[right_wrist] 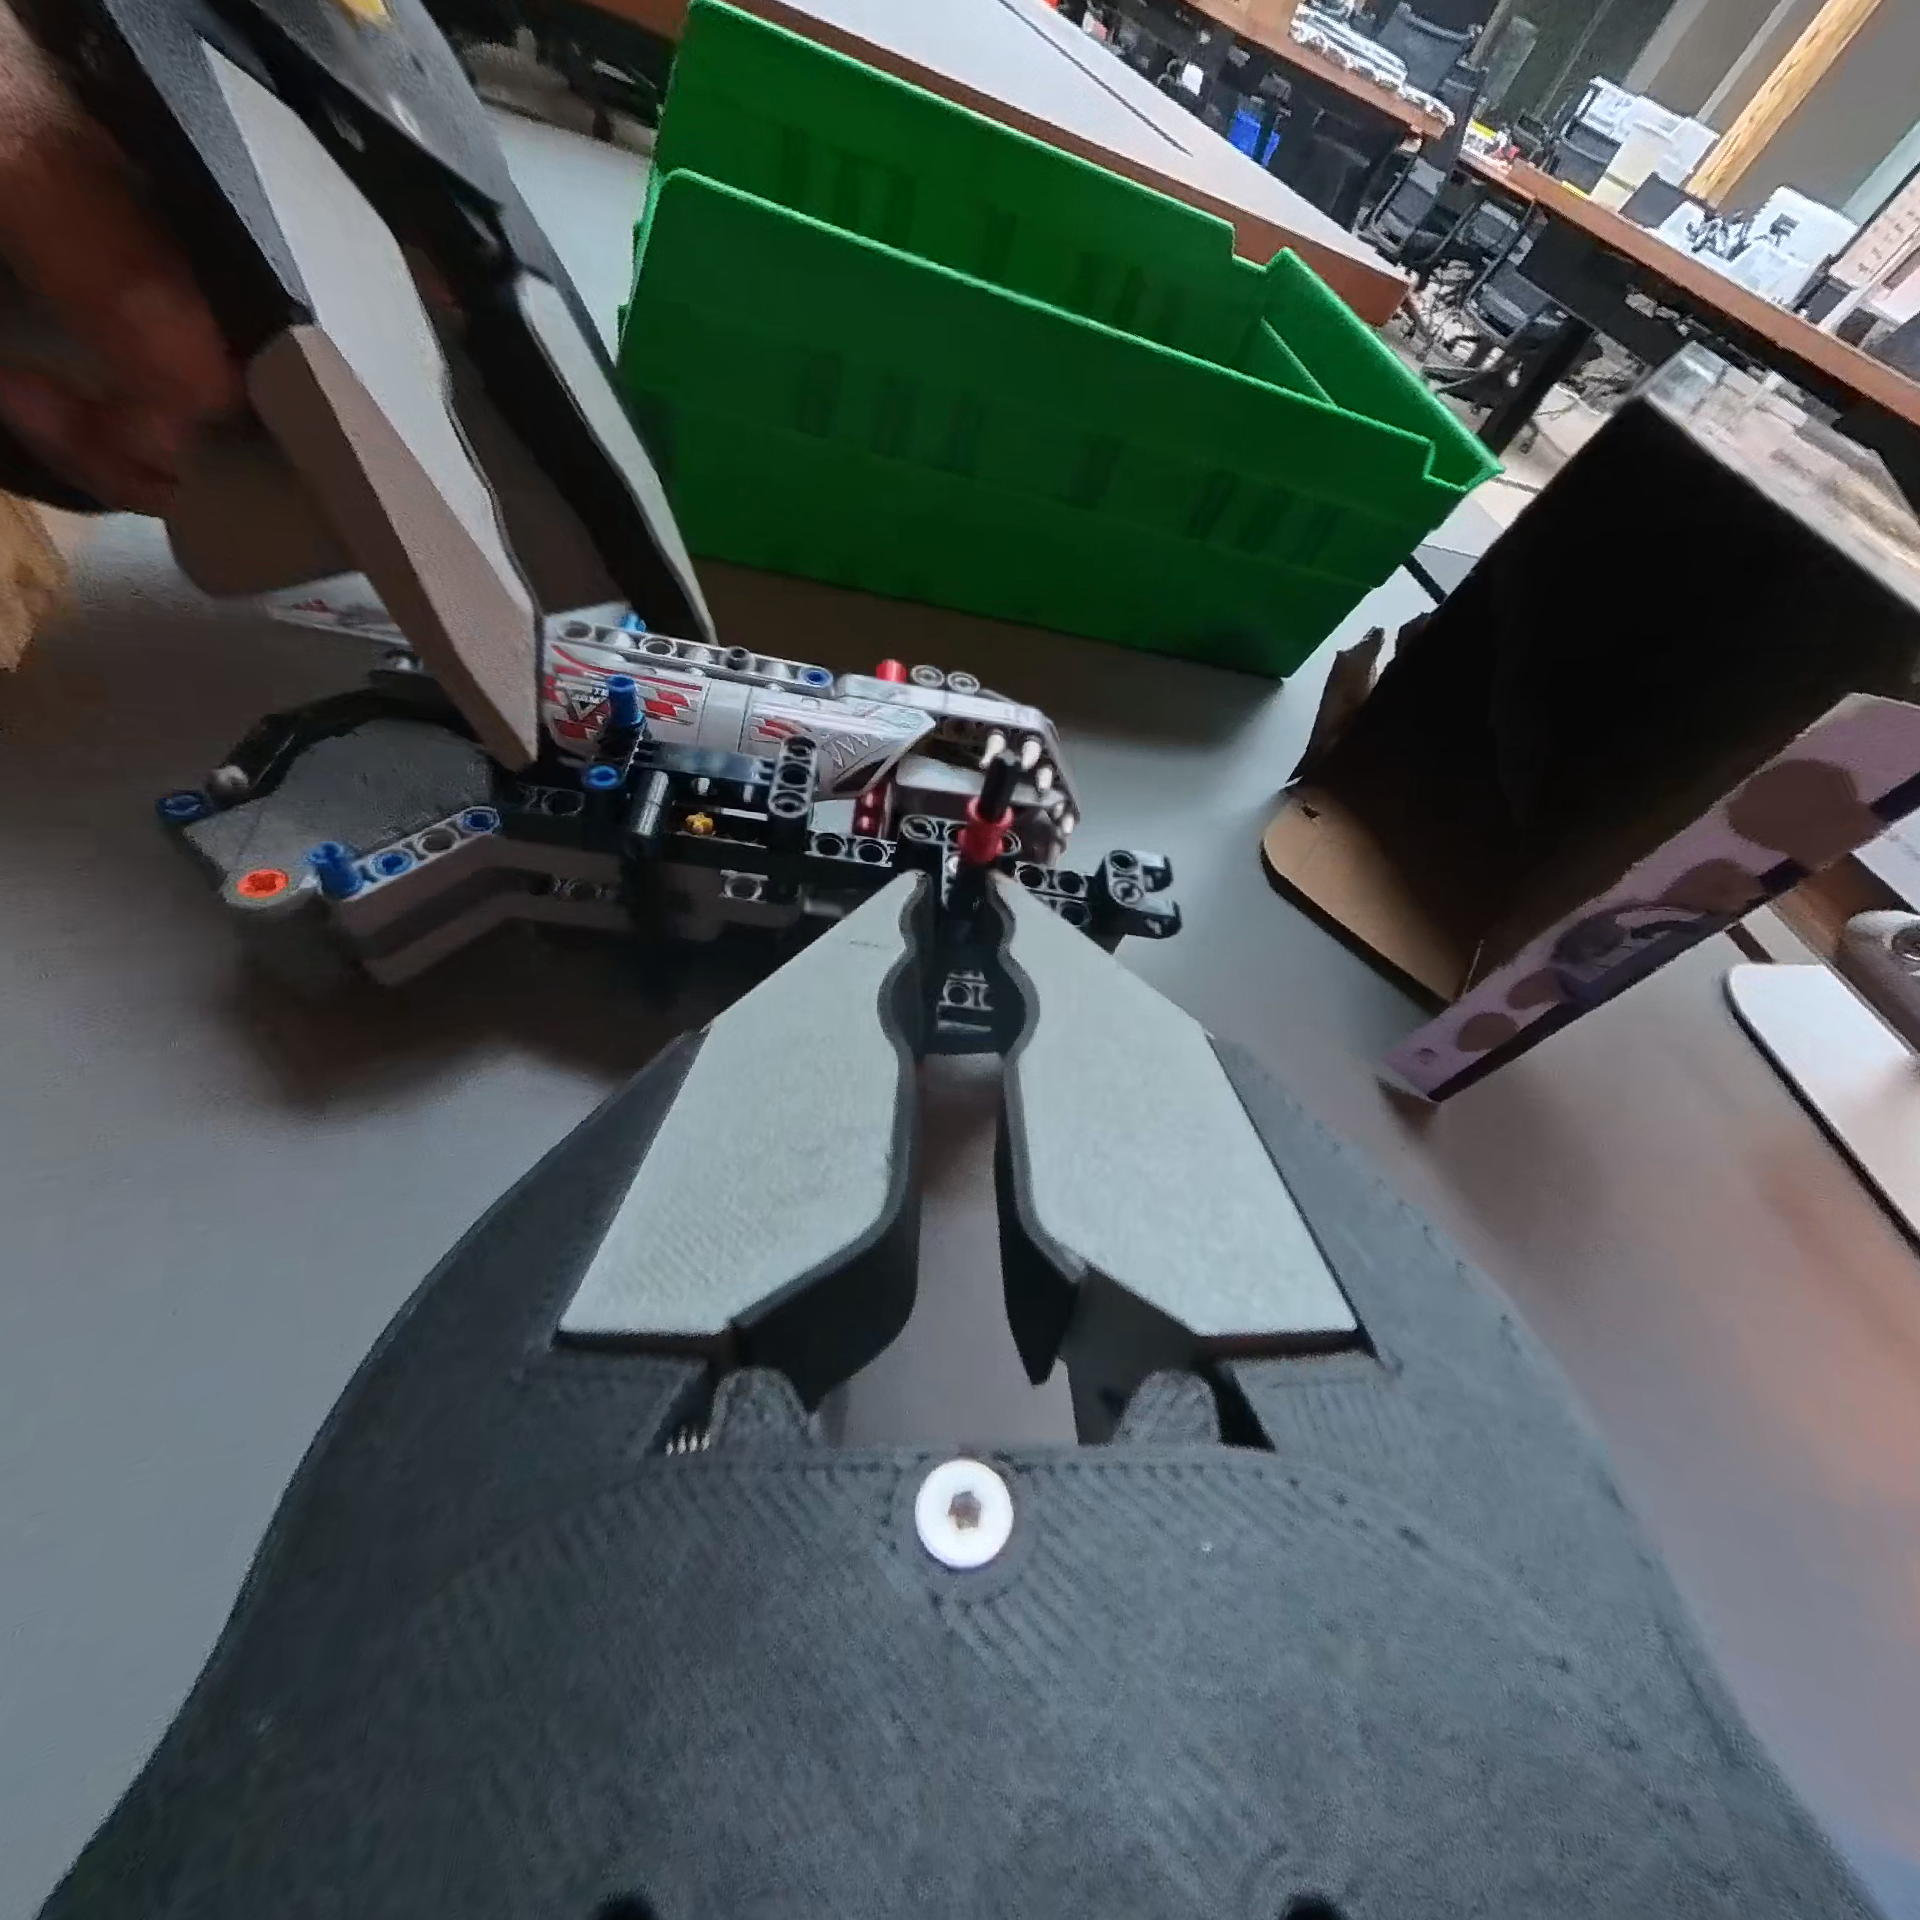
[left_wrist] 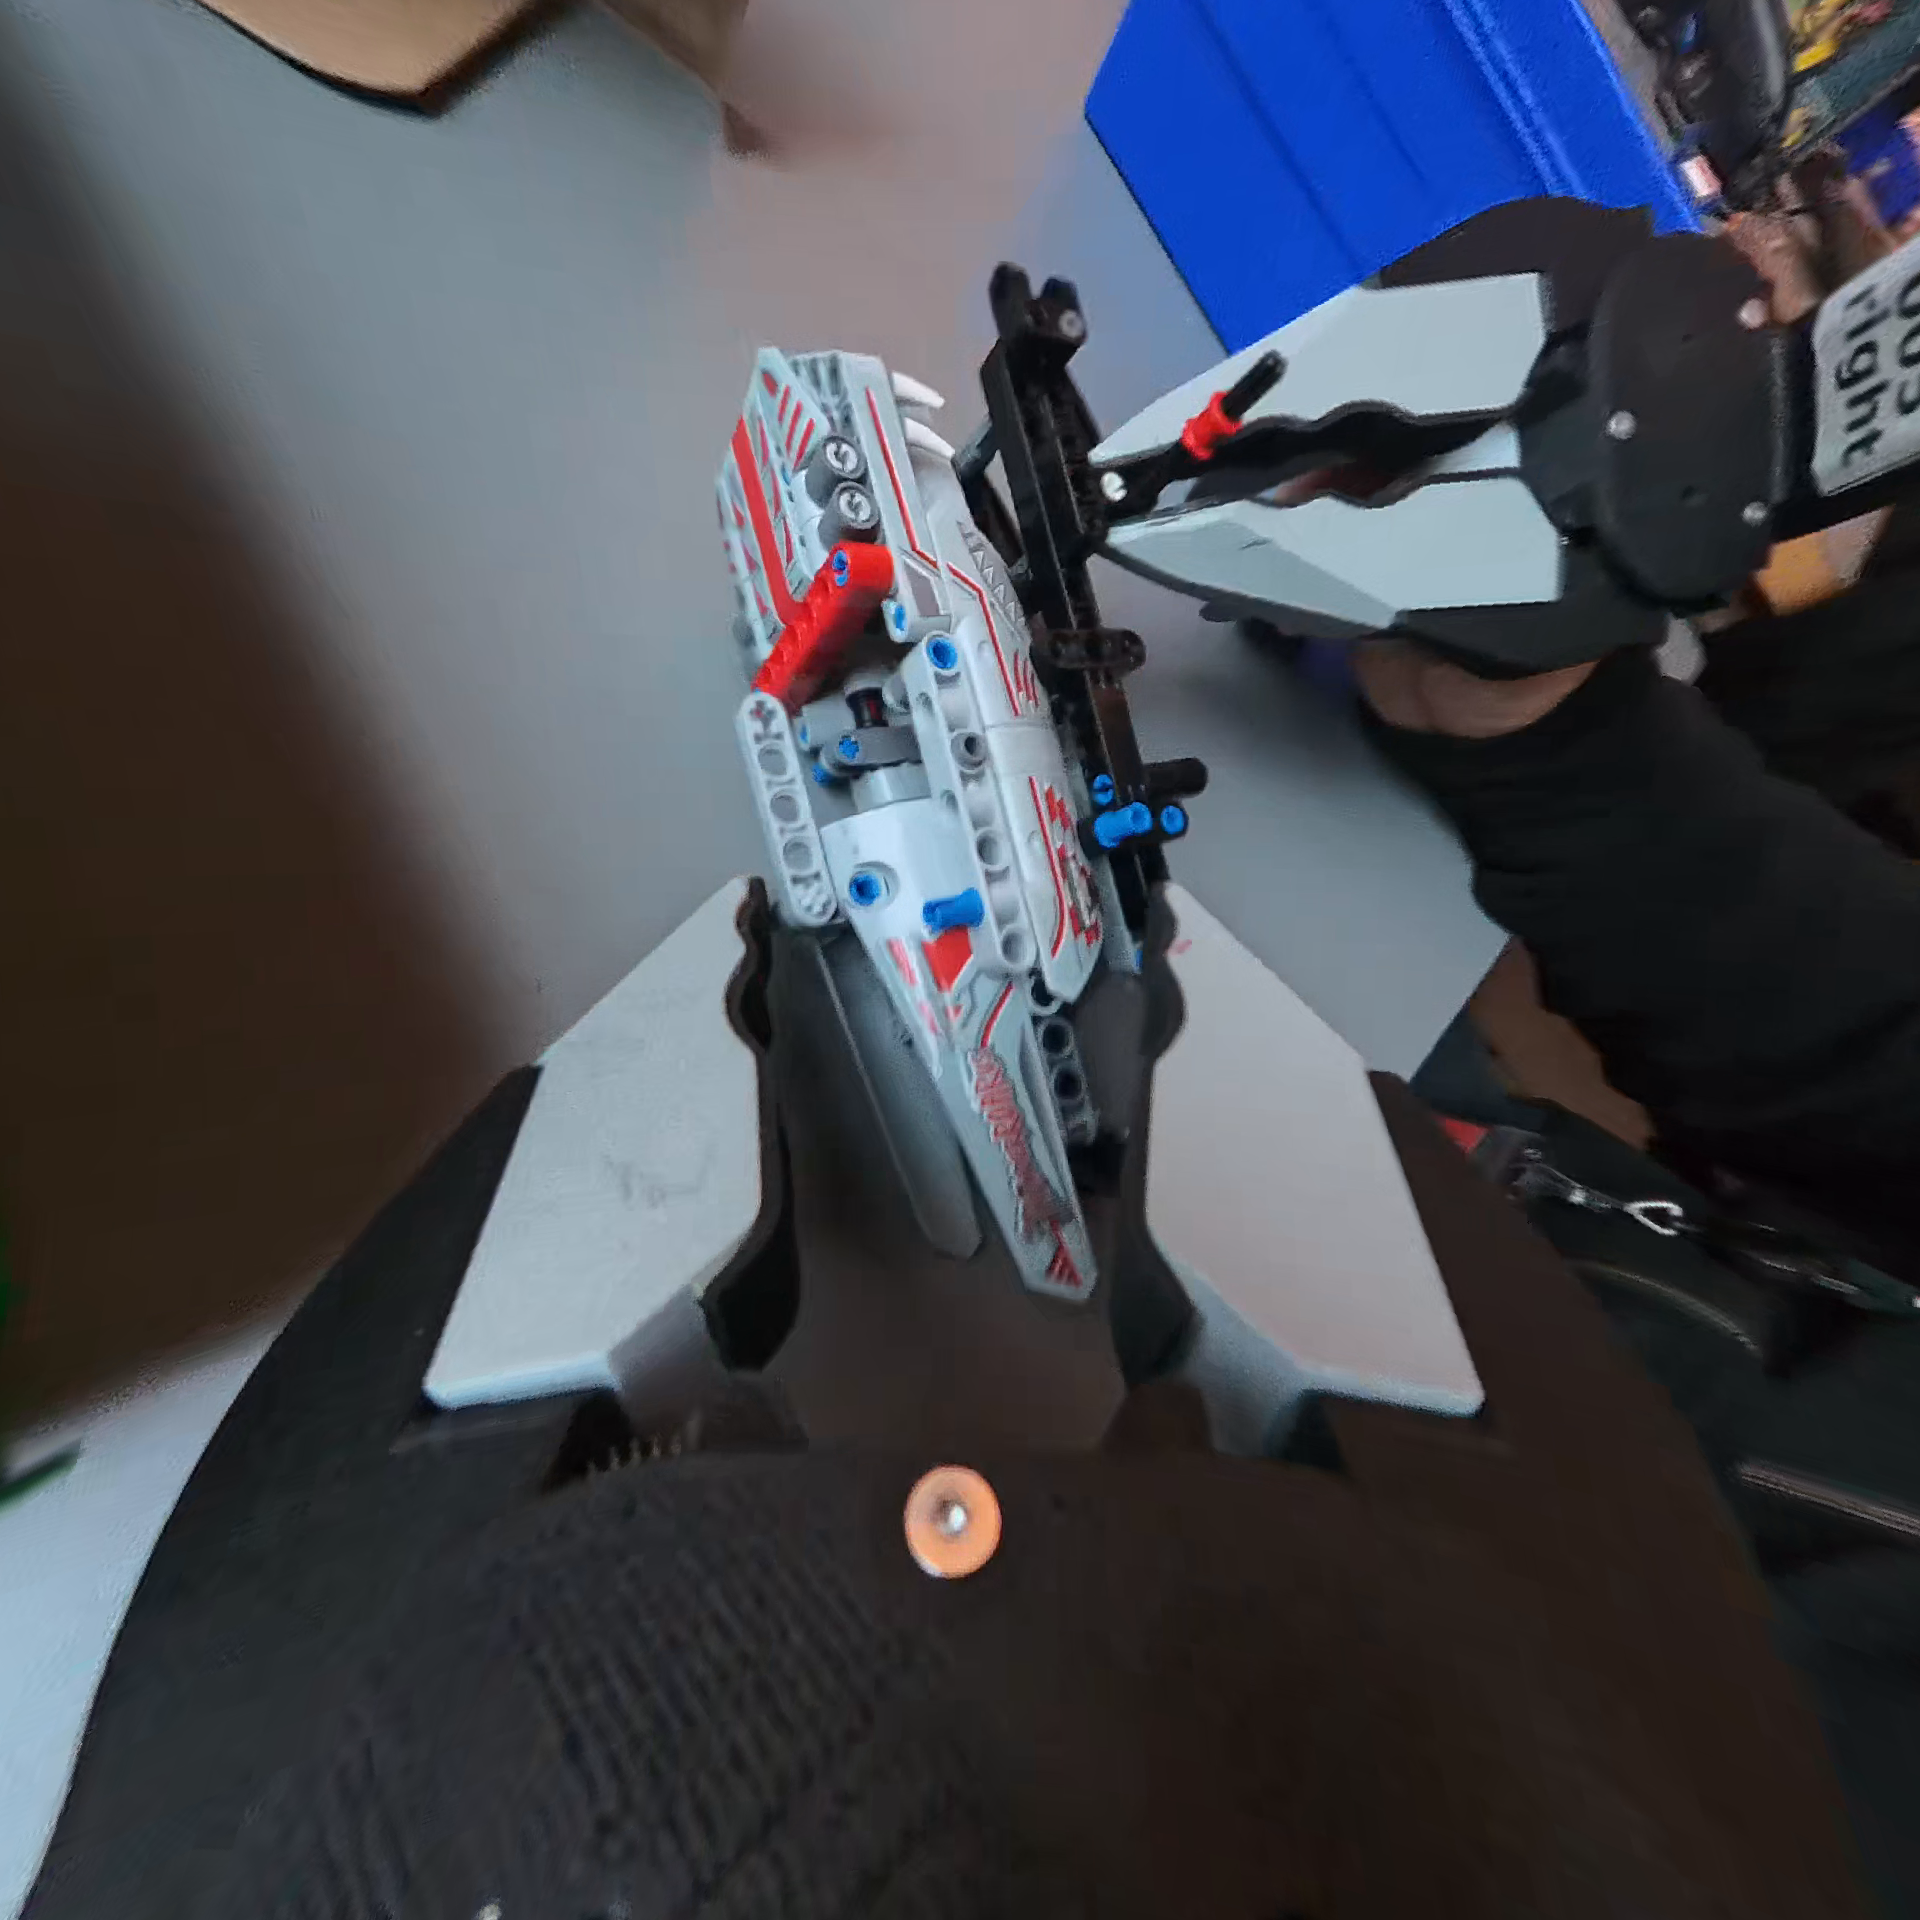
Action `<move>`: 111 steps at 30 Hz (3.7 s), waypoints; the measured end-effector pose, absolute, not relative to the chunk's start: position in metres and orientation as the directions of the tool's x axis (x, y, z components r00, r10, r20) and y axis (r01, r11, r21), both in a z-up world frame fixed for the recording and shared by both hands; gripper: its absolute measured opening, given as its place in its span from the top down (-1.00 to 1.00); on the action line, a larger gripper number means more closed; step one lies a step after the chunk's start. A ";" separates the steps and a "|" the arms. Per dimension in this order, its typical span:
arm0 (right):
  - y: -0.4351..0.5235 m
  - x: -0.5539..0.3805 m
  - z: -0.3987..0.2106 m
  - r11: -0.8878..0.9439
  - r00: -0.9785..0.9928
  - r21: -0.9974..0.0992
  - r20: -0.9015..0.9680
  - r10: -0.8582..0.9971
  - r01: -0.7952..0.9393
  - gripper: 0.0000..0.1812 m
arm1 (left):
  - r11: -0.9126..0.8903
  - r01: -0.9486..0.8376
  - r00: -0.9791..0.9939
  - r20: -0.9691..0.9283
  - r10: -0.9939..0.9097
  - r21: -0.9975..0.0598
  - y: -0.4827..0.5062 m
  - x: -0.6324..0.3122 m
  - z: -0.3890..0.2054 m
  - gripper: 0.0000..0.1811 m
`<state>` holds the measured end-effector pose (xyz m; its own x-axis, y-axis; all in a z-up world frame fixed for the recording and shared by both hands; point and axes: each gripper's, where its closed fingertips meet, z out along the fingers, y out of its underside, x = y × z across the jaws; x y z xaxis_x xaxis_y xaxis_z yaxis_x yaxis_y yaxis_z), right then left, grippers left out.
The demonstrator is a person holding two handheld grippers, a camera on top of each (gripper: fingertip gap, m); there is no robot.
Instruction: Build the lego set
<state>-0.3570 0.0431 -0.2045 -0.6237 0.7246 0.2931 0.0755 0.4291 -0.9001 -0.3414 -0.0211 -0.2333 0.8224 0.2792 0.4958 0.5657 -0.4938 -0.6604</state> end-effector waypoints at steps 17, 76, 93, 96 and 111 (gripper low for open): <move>0.057 -0.364 -0.222 0.516 -0.552 -0.835 0.343 0.760 0.191 0.46 | -0.711 0.170 0.855 -0.257 0.450 -0.682 -0.003 -0.362 -0.196 0.43; 0.403 -0.081 -0.216 -0.205 0.149 -0.206 -0.259 0.954 0.957 0.99 | -0.614 0.072 0.988 0.139 -0.063 -0.786 0.042 -0.227 -0.216 0.56; 0.407 -0.060 -0.222 -0.213 0.173 -0.133 -0.261 0.950 0.968 1.00 | -0.613 0.082 0.987 0.150 -0.060 -0.786 0.038 -0.230 -0.215 0.61; 0.411 -0.057 -0.231 -0.218 0.189 -0.107 -0.233 0.954 0.970 1.00 | -0.608 0.079 0.987 0.148 -0.064 -0.790 0.038 -0.229 -0.213 0.61; 0.426 -0.054 -0.260 -0.236 0.226 -0.060 -0.144 0.963 0.970 0.99 | -0.623 0.083 0.984 0.164 -0.075 -0.778 0.039 -0.226 -0.221 0.64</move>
<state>-0.0541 0.4255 -0.2601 0.2259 0.9635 -0.1438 0.9698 -0.2364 -0.0601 -0.2259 0.0391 -0.2213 0.9836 -0.0745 0.1644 0.0827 -0.6233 -0.7776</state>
